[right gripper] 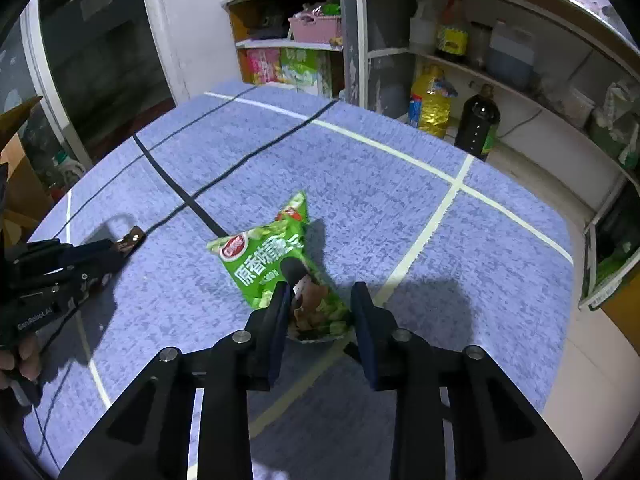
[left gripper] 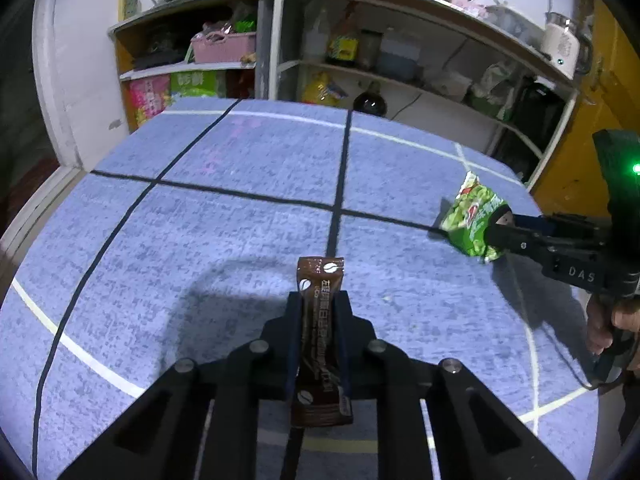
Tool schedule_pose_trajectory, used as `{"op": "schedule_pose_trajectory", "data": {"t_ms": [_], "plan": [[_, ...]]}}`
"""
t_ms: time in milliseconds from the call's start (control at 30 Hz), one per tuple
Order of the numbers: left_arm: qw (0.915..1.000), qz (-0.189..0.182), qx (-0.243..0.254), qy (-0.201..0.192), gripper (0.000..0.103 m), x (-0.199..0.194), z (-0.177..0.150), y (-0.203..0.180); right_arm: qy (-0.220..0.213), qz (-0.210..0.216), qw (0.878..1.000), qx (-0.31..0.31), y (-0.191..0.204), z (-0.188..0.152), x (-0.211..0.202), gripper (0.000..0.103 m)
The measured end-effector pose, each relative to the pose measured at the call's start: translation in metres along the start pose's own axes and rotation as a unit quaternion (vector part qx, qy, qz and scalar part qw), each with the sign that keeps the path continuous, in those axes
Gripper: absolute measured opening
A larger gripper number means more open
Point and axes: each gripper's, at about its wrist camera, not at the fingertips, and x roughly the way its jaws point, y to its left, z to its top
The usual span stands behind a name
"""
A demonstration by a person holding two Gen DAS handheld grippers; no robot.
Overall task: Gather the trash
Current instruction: 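Carry both items over the bin and open both grippers to drop them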
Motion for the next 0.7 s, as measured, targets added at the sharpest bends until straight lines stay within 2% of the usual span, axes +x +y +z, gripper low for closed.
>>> {"op": "schedule_pose_trajectory", "data": {"t_ms": [67, 300, 533, 700], "plan": [[0.9999, -0.002, 0.01, -0.003, 0.016, -0.004, -0.002, -0.004, -0.007, 0.0, 1.0, 0.004, 0.001, -0.002, -0.008, 0.029], [0.9976, -0.053, 0.031, -0.031, 0.016, -0.037, -0.007, -0.028, -0.031, 0.006, 0.999, 0.029, -0.001, -0.023, -0.049, 0.028], [0.9916, -0.108, 0.058, -0.041, 0.016, -0.068, -0.019, -0.072, -0.057, -0.008, 0.996, 0.066, -0.01, -0.064, -0.113, 0.028], [0.985, -0.149, 0.077, -0.042, 0.016, -0.085, -0.032, -0.111, -0.071, -0.026, 0.992, 0.101, -0.021, -0.107, -0.163, 0.028]]}}
